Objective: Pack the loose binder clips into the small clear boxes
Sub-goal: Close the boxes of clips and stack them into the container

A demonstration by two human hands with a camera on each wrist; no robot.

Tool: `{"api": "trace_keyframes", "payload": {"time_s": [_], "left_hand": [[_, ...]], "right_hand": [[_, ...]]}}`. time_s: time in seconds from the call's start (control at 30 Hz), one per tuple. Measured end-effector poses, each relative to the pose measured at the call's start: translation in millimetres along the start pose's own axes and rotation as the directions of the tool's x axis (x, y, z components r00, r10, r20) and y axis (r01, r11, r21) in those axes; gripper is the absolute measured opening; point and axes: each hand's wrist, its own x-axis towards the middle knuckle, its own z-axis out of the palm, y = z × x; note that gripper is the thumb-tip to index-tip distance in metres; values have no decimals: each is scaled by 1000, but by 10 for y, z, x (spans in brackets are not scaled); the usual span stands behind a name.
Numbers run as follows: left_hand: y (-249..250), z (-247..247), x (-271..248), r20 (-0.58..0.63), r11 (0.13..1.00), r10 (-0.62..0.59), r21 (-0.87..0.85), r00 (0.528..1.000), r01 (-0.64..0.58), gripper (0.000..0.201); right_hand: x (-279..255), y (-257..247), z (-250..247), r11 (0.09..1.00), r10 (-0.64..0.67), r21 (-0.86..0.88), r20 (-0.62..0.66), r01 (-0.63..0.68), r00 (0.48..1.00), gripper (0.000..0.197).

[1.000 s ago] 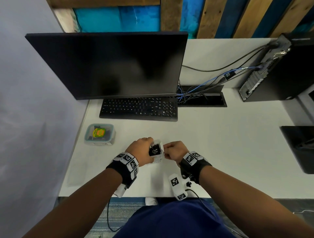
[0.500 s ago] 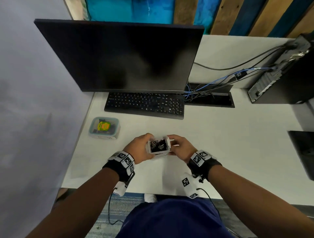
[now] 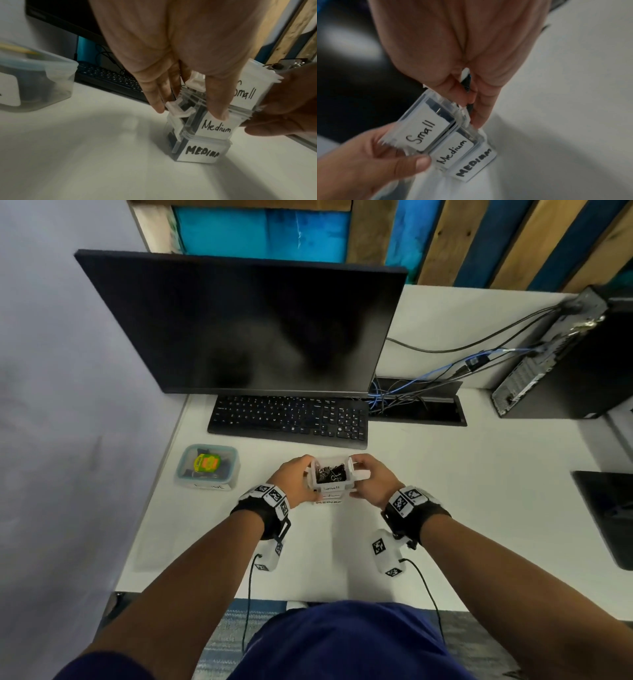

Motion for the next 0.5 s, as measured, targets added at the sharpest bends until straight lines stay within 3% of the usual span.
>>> {"api": "trace_keyframes", "payload": {"time_s": [0.07, 0.17, 0.3, 0.5], "left_hand": [[-11, 10, 24, -10, 1000, 2, -16, 1000, -2, 60], [-6, -2, 32, -14, 1000, 12, -28, 1000, -12, 60], [-46, 5, 32, 2, 998, 5, -63, 1000, -5, 66], [-131, 52, 2, -45, 980, -33, -196, 998, 24, 72]], "right_hand": [[-28, -43, -65, 940, -182, -288, 37, 185, 983, 74], [-43, -173, -48, 765, -343, -509, 197, 395, 919, 99], [16, -312, 18, 568, -330, -729, 224, 383, 917, 83], [109, -498, 14, 542, -258, -762, 249, 354, 933, 75]]}}
